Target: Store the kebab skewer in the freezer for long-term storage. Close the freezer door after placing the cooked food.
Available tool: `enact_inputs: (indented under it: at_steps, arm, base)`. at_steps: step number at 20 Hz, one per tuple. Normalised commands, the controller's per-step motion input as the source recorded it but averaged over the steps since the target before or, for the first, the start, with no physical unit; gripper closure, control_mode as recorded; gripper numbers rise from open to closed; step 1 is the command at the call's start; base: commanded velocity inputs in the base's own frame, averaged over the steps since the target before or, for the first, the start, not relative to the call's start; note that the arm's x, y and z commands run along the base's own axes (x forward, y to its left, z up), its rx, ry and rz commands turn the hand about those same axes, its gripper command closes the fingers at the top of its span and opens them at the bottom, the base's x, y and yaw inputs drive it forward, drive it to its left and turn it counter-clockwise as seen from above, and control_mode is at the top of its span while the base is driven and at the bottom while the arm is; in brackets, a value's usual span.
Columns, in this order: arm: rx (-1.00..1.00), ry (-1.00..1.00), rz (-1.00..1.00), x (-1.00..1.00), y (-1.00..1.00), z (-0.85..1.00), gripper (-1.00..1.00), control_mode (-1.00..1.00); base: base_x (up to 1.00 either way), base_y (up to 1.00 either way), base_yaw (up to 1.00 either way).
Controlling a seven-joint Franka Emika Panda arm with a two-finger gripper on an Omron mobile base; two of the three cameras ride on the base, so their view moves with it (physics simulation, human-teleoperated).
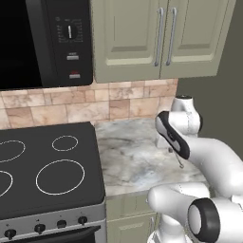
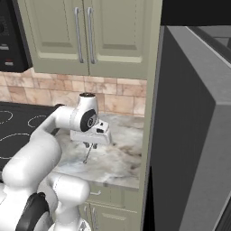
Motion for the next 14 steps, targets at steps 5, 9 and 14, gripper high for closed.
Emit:
enact_inputs:
  at_steps: [5,9,14]
  arm:
    - [0.0,-0.01,0.0,-0.28,0.0,0.29,1.0,-1.0]
    - [0.0,0.04,0.0,-0.27,0.0,0.22,1.0,-1.0]
    - [0.0,0.06,0.0,-0.24,0.0,0.16,1.0,-1.0]
  base:
    - [0.0,0.0,0.0]
    - [0.0,0.0,0.0]
    - [0.0,0.0,0.0]
